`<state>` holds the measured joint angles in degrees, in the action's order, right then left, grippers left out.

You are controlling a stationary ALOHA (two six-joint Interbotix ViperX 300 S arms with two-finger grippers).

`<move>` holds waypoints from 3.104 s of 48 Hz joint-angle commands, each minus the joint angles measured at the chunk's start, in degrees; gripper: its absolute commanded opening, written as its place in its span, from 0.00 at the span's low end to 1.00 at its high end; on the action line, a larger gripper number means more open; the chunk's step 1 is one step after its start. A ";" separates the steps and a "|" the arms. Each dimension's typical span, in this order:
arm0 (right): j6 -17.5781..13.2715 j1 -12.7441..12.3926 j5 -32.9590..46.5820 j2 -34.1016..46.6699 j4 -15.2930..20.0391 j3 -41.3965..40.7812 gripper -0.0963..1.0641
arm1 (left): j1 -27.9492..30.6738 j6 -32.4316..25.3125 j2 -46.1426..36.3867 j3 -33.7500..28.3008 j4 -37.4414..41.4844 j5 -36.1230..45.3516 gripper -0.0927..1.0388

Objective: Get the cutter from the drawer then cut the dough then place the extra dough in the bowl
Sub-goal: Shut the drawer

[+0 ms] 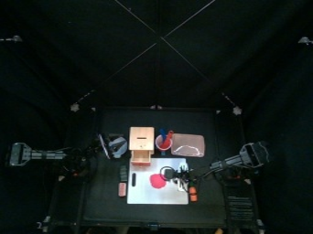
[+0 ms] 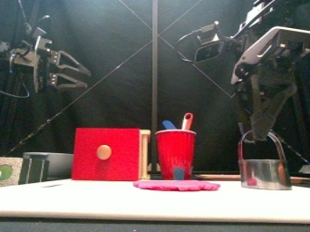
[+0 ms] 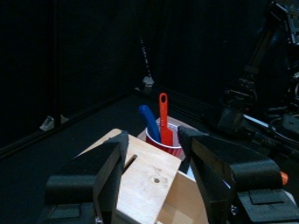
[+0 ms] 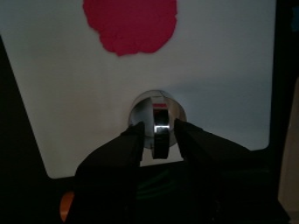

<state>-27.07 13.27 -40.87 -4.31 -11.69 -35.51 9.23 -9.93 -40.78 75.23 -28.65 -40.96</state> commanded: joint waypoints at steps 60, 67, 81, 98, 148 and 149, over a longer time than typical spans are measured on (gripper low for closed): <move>0.26 -7.47 25.40 12.22 -9.40 17.40 0.20 | 25.05 -1.41 23.91 -41.04 27.77 62.23 0.39; 0.18 -7.29 25.40 15.64 -8.88 19.42 0.16 | 25.31 -5.45 29.62 -47.02 27.51 69.79 0.39; 0.09 -7.47 24.70 20.48 -5.45 22.76 0.16 | 27.69 -20.21 41.22 -58.62 17.49 79.45 0.39; 0.09 -8.09 19.86 25.84 -3.87 29.88 0.16 | 30.67 -30.67 50.01 -67.15 9.40 86.66 0.39; 0.26 -10.63 6.68 30.59 -8.88 38.85 0.16 | 30.23 -31.99 52.47 -65.30 14.77 90.97 0.39; 0.26 -10.63 6.50 30.59 -8.88 39.02 0.16 | 30.15 -31.99 52.47 -65.30 14.77 90.97 0.39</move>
<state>-26.81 3.34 -33.75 27.77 -20.30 2.11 39.73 -41.84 12.48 11.43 -13.97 50.19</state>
